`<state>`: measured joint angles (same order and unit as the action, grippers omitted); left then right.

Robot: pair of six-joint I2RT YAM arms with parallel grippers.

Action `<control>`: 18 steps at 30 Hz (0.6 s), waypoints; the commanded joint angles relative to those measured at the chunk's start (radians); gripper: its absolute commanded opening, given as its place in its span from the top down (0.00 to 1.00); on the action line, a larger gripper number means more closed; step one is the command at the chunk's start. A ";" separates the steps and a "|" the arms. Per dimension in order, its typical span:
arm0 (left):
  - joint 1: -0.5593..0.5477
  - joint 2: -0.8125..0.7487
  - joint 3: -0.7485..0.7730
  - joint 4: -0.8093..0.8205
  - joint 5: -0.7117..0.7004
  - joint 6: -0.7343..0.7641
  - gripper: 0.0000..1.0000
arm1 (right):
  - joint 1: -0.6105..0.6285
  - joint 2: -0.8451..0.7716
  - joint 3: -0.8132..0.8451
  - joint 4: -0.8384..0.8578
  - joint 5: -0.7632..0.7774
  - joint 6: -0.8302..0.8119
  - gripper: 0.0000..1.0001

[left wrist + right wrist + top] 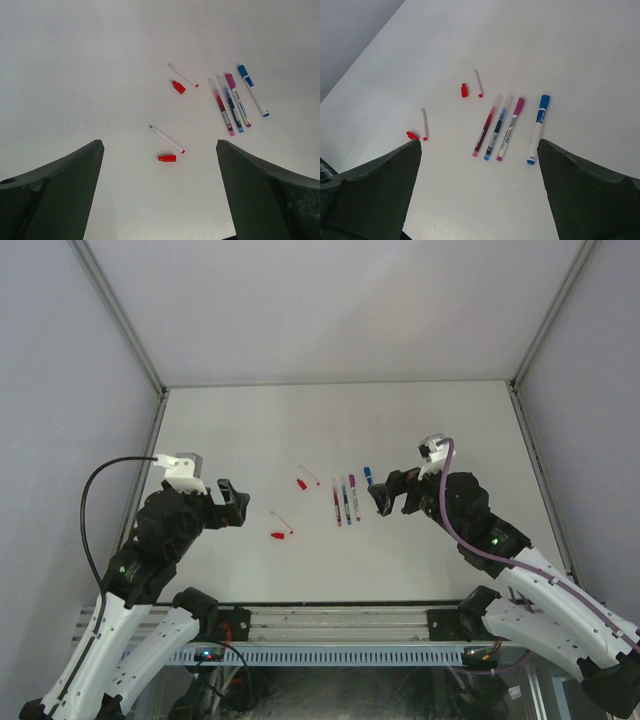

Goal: Insert the pens into the pen caps
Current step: Pick up the pen from the center of the board.

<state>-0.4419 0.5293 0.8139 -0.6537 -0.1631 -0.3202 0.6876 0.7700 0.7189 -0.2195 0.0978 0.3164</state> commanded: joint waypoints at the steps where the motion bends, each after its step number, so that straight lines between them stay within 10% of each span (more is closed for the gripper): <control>1: 0.007 -0.009 -0.024 0.031 -0.014 0.015 0.00 | -0.009 0.015 -0.002 0.081 0.010 0.006 0.01; 18: 0.006 -0.012 -0.026 0.031 -0.016 0.014 0.00 | -0.044 0.278 0.055 0.183 -0.145 0.043 0.05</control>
<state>-0.4416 0.5259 0.8143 -0.6537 -0.1734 -0.3202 0.6479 0.9955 0.7197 -0.1268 0.0143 0.3546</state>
